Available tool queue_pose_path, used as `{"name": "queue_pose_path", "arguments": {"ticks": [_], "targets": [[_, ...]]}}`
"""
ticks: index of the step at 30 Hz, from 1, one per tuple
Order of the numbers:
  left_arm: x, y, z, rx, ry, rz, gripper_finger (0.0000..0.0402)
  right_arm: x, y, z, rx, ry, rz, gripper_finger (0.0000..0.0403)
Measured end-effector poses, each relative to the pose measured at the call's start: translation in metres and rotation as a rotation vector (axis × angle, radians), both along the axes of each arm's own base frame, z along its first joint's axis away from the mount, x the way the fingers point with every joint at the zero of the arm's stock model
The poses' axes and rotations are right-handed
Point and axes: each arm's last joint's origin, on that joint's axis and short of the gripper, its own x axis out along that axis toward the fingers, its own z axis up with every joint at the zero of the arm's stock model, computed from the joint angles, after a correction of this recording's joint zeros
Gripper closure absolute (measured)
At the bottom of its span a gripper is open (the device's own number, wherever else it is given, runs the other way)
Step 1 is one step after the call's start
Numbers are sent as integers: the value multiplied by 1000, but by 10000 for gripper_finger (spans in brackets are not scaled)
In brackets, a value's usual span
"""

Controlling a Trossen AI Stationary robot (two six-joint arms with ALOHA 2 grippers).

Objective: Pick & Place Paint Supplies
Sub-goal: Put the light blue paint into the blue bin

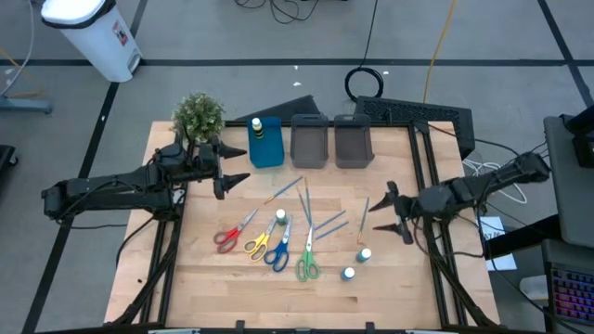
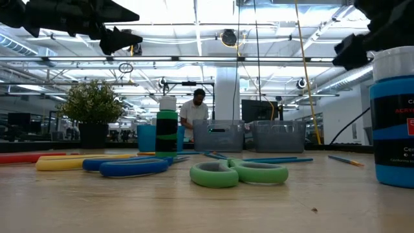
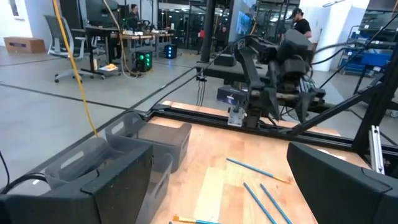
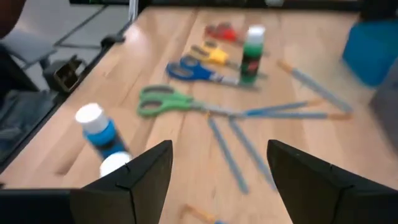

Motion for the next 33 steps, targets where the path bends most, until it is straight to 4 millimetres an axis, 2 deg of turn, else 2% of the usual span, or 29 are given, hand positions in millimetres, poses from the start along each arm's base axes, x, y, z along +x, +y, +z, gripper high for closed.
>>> {"name": "queue_pose_path", "arguments": {"ticks": [13, 20, 24, 33], "targets": [[0, 0, -8, -38, 70, 1, 23, 9, 42, -42, 40, 321, 10, 152], [6, 2, -13, -44, 102, 0, 23, 13, 55, -66, 0, 455, -45, 152], [12, 4, -18, -59, 132, 12, 23, 20, 64, -79, -36, 475, -35, 152], [24, 8, -26, -70, 162, 13, 23, 35, 87, -96, 7, 409, 17, 152]]}}
